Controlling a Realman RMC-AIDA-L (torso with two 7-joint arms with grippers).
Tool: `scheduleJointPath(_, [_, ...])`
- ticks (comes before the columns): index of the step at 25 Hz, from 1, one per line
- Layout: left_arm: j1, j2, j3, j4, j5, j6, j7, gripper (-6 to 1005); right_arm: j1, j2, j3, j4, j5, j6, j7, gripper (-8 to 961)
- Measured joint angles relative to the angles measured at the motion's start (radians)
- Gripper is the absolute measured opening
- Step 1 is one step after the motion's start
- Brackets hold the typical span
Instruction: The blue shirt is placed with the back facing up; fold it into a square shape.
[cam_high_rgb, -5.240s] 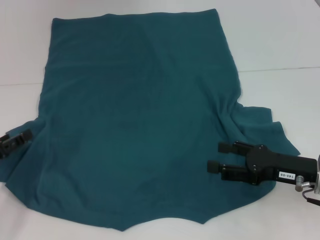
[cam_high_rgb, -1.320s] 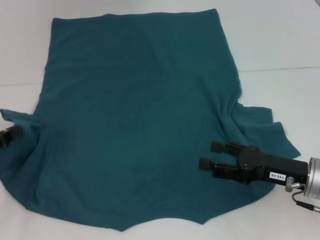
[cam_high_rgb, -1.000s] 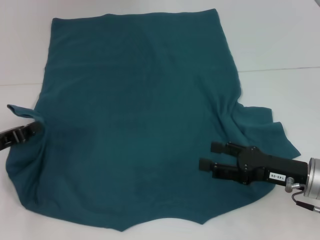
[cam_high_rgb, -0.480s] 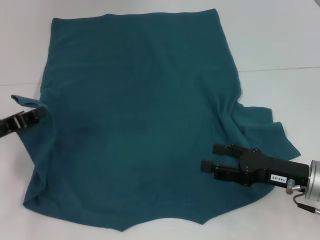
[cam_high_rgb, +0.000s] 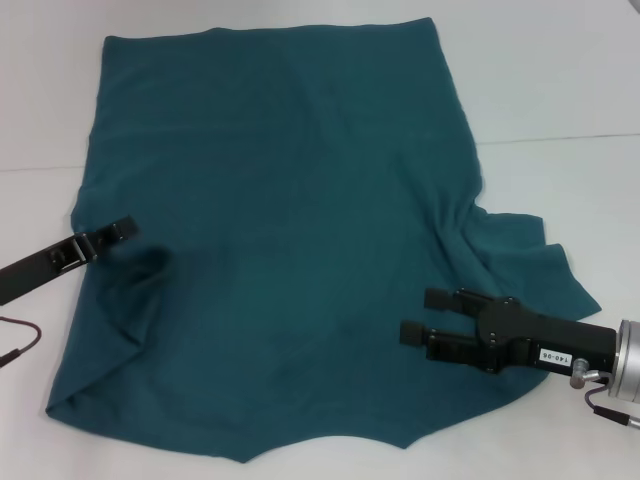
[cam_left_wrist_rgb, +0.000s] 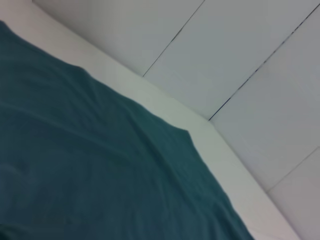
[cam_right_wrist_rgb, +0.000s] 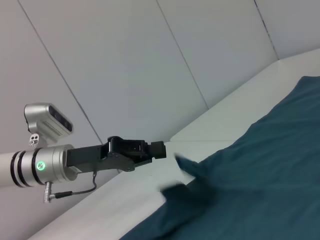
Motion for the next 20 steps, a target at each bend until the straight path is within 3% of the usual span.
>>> scheduleJointPath(10, [0.008, -0.004, 0.005, -0.021, -0.016, 0.026, 0.039, 238, -0.005, 0.000, 0.000, 0.001, 0.003, -0.001, 0.000, 912])
scheduleJointPath(13, [0.016, -0.004, 0.000, -0.019, -0.016, 0.021, 0.045, 471, -0.005, 0.000, 0.001, 0.001, 0.004, -0.001, 0.000, 911])
scheduleJointPath(20, [0.037, -0.007, 0.004, -0.019, -0.016, 0.070, 0.127, 749, -0.009, -0.008, 0.030, -0.008, 0.006, 0.002, 0.015, 911])
